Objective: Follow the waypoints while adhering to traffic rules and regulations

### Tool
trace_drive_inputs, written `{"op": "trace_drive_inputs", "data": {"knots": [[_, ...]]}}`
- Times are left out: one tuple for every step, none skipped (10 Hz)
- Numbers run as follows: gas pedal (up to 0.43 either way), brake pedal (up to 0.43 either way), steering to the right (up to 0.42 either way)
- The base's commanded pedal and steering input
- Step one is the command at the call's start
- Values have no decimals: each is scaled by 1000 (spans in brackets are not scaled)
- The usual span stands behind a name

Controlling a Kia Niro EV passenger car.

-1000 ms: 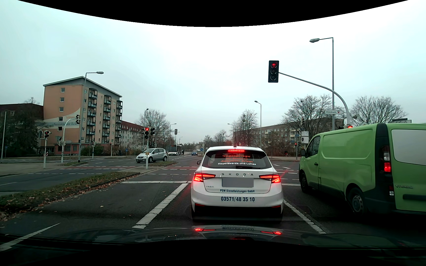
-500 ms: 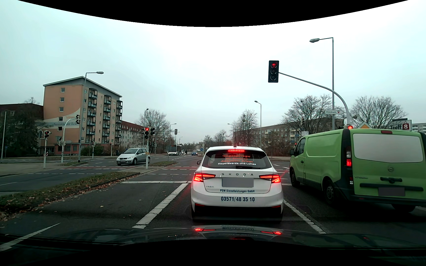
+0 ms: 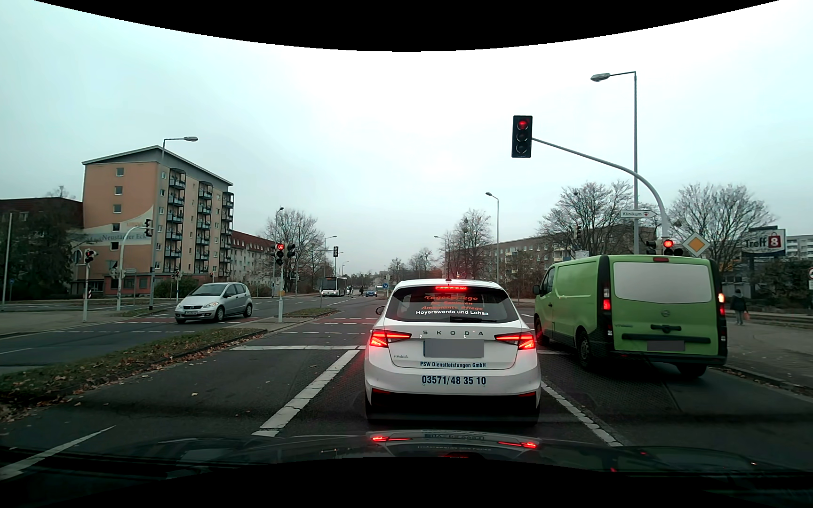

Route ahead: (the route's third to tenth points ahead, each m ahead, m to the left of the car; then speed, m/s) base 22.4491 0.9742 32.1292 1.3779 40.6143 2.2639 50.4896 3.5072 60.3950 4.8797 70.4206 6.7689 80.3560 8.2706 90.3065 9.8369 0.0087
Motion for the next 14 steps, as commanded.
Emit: {"op": "trace_drive_inputs", "data": {"knots": [[0,390,-4],[0,384,-5],[0,390,-5],[0,384,-4],[0,384,-5],[0,384,-5],[0,384,-5],[0,384,-5],[0,384,-5],[0,384,-5],[0,384,-5],[0,384,-4],[0,384,-5],[0,384,-5]]}}
